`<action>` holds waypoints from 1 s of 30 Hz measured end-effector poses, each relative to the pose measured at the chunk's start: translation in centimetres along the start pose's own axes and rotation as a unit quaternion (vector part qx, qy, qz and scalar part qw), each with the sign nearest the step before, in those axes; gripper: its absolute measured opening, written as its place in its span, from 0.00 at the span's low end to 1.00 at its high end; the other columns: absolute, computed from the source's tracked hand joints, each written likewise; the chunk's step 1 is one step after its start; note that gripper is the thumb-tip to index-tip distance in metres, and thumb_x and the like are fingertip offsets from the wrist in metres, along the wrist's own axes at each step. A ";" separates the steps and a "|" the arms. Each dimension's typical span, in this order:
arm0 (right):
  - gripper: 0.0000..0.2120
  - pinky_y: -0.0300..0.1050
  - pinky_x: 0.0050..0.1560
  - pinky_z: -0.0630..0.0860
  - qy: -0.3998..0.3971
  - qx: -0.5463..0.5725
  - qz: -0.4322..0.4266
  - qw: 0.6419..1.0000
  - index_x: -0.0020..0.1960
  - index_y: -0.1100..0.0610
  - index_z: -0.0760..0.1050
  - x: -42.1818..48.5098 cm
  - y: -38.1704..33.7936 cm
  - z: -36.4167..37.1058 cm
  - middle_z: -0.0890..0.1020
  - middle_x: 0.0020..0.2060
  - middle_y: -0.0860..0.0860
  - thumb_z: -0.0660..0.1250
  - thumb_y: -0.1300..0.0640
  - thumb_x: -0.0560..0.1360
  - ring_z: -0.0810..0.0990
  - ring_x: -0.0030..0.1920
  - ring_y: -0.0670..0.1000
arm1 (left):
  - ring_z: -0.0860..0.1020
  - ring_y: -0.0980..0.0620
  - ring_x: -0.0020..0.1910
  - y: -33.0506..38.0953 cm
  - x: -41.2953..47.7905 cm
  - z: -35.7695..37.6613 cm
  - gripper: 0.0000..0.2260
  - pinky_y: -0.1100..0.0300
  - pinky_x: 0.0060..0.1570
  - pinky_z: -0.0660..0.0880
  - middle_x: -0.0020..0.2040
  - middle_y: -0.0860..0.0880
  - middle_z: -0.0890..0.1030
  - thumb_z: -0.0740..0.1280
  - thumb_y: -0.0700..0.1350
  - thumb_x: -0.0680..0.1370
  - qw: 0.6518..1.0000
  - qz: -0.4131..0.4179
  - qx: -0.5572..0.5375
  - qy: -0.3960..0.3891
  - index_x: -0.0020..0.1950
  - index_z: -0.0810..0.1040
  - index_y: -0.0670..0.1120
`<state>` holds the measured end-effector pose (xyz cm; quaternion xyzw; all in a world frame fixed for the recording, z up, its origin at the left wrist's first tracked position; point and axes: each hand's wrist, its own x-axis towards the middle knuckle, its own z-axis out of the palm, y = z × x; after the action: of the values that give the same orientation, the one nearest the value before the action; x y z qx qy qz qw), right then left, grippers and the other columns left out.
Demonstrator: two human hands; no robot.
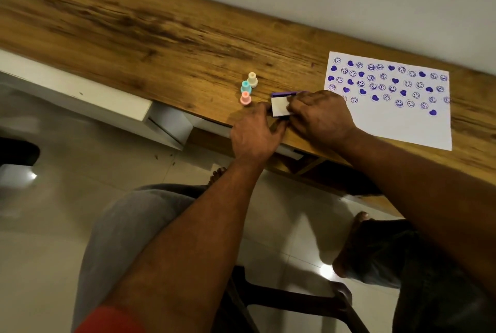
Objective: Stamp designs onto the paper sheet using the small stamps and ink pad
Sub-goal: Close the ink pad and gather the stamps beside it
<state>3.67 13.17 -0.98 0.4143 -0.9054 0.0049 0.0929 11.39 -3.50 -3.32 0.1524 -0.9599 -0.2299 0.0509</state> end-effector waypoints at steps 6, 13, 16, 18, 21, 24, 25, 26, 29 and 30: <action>0.19 0.52 0.52 0.80 -0.013 0.040 -0.008 0.999 0.60 0.56 0.83 -0.4 0.2 -1.1 0.84 0.60 0.54 0.65 0.43 0.79 0.84 0.58 0.57 | 0.82 0.48 0.56 0.0 -0.1 -0.2 0.28 0.54 0.49 0.77 0.57 0.48 0.84 0.69 0.66 0.78 1.000 0.009 -0.007 0.008 0.71 0.75 0.51; 0.25 0.53 0.59 0.74 -0.023 0.111 0.061 0.992 0.66 0.53 0.79 -0.6 1.2 -1.5 0.82 0.64 0.51 0.67 0.38 0.77 0.79 0.63 0.56 | 0.81 0.49 0.57 0.2 -0.3 -0.2 0.27 0.56 0.49 0.74 0.59 0.48 0.83 0.70 0.66 0.78 1.000 0.005 -0.007 0.014 0.70 0.75 0.51; 0.33 0.56 0.63 0.73 -0.038 0.149 0.105 0.982 0.70 0.51 0.75 -0.8 1.5 -1.8 0.79 0.67 0.50 0.68 0.32 0.73 0.76 0.66 0.55 | 0.82 0.49 0.57 0.2 -0.3 -0.1 0.28 0.57 0.47 0.72 0.59 0.48 0.83 0.69 0.67 0.78 1.000 0.006 0.006 0.013 0.71 0.74 0.51; 0.39 0.58 0.66 0.71 -0.058 0.165 0.120 0.977 0.74 0.51 0.71 -0.9 1.8 -1.8 0.76 0.70 0.50 0.69 0.29 0.71 0.74 0.69 0.55 | 0.82 0.50 0.55 0.2 -0.3 0.0 0.27 0.58 0.45 0.72 0.57 0.49 0.83 0.69 0.67 0.78 1.000 0.004 0.010 0.013 0.71 0.74 0.51; 0.45 0.61 0.70 0.67 -0.086 0.193 0.145 0.967 0.77 0.50 0.67 -1.1 2.7 -1.8 0.72 0.74 0.51 0.72 0.29 0.68 0.70 0.73 0.56 | 0.83 0.50 0.53 0.1 -0.3 0.0 0.27 0.55 0.47 0.78 0.55 0.50 0.84 0.69 0.67 0.78 1.000 -0.006 -0.008 0.013 0.70 0.75 0.52; 0.47 0.63 0.72 0.64 -0.113 0.212 0.165 0.957 0.78 0.49 0.66 -1.1 3.9 -1.6 0.71 0.75 0.51 0.74 0.29 0.66 0.68 0.74 0.56 | 0.83 0.50 0.52 0.1 -0.3 0.1 0.27 0.52 0.49 0.81 0.53 0.50 0.84 0.69 0.67 0.78 1.000 -0.008 -0.017 0.012 0.70 0.75 0.52; 0.46 0.63 0.72 0.64 -0.118 0.218 0.169 0.954 0.77 0.49 0.67 -1.2 4.3 -1.4 0.72 0.75 0.50 0.74 0.29 0.66 0.69 0.74 0.55 | 0.83 0.50 0.52 0.1 -0.3 0.1 0.27 0.53 0.49 0.80 0.53 0.50 0.85 0.69 0.67 0.78 1.000 -0.007 -0.017 0.013 0.70 0.76 0.52; 0.46 0.64 0.71 0.64 -0.123 0.220 0.171 0.952 0.77 0.48 0.67 -1.2 4.6 -1.3 0.72 0.74 0.50 0.75 0.30 0.65 0.69 0.74 0.55 | 0.83 0.50 0.52 0.1 -0.3 0.1 0.27 0.53 0.49 0.80 0.53 0.50 0.85 0.69 0.68 0.78 1.000 -0.006 -0.016 0.014 0.70 0.76 0.52; 0.44 0.64 0.68 0.66 -0.137 0.222 0.161 0.952 0.75 0.47 0.69 -1.2 5.2 -1.0 0.74 0.72 0.48 0.74 0.29 0.65 0.71 0.71 0.55 | 0.83 0.50 0.53 0.2 -0.3 0.1 0.27 0.54 0.49 0.79 0.53 0.50 0.85 0.68 0.67 0.79 1.000 0.001 -0.016 0.019 0.70 0.76 0.52; 0.43 0.64 0.67 0.67 -0.135 0.223 0.157 0.952 0.74 0.47 0.70 -1.1 5.3 -1.0 0.75 0.71 0.48 0.74 0.29 0.66 0.71 0.70 0.54 | 0.83 0.50 0.53 0.2 -0.3 0.0 0.27 0.54 0.49 0.79 0.53 0.50 0.85 0.68 0.67 0.79 1.000 0.004 -0.015 0.021 0.71 0.76 0.52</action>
<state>0.56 17.55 0.16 0.2734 -0.9390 0.1655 -0.1274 11.62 -3.18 -3.26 0.1526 -0.9557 -0.2405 0.0744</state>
